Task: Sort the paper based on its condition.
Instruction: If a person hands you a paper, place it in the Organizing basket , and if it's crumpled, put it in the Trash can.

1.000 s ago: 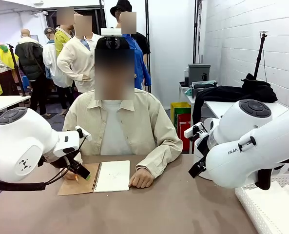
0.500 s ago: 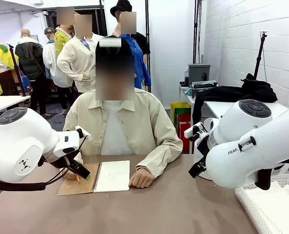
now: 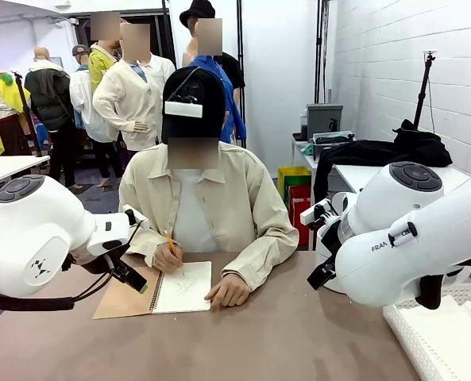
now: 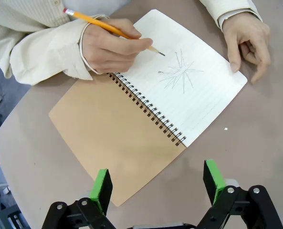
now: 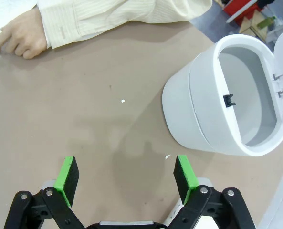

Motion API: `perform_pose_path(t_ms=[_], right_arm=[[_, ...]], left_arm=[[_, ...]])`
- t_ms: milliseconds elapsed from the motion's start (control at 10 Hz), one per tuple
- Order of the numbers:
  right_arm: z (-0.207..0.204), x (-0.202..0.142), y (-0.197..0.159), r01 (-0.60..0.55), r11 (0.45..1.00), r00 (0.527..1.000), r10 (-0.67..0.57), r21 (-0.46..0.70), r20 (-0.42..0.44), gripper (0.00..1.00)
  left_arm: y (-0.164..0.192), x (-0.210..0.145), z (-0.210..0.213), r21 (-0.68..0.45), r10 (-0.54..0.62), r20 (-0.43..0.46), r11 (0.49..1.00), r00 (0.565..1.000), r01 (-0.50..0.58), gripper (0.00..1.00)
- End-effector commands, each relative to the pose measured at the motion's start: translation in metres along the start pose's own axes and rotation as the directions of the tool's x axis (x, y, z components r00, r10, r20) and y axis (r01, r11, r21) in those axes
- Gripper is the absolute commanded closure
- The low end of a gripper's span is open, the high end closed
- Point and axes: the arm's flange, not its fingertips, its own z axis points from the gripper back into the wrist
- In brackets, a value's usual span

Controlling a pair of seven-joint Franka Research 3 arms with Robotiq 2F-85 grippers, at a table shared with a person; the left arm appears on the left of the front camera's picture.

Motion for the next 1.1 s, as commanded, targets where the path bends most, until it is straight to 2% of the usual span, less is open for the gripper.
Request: perform_pose_path(t_ms=[0,100,300,600,800,1000], right_arm=[[0.0,0.0,0.0,-0.001,1.0,1.0,0.001,0.0,0.0,0.0],[0.0,0.0,0.0,0.0,1.0,1.0,0.0,0.0,0.0,0.0],[0.021,0.003,0.024,-0.053,0.993,0.998,0.056,0.102,-0.029,0.0],[0.048,0.018,0.035,-0.091,0.971,0.992,0.107,0.219,-0.063,0.0],[0.074,0.031,0.038,-0.118,0.945,0.988,0.144,0.306,-0.063,0.0],[0.113,0.039,0.034,-0.128,0.929,0.99,0.138,0.347,-0.006,0.0]], left_arm=[[0.0,0.0,0.0,0.0,0.0,0.0,1.0,1.0,0.0,0.0],[0.0,0.0,0.0,0.0,0.0,0.0,1.0,1.0,0.0,0.0],[-0.005,0.003,0.021,-0.091,-0.038,-0.012,0.995,0.999,0.037,0.0],[-0.007,0.0,0.055,-0.216,-0.086,0.034,0.972,0.996,0.092,0.0],[-0.001,-0.003,0.089,-0.33,-0.137,0.119,0.929,0.983,0.169,0.0],[0.004,-0.007,0.13,-0.358,-0.166,0.189,0.906,0.968,0.226,0.0]])
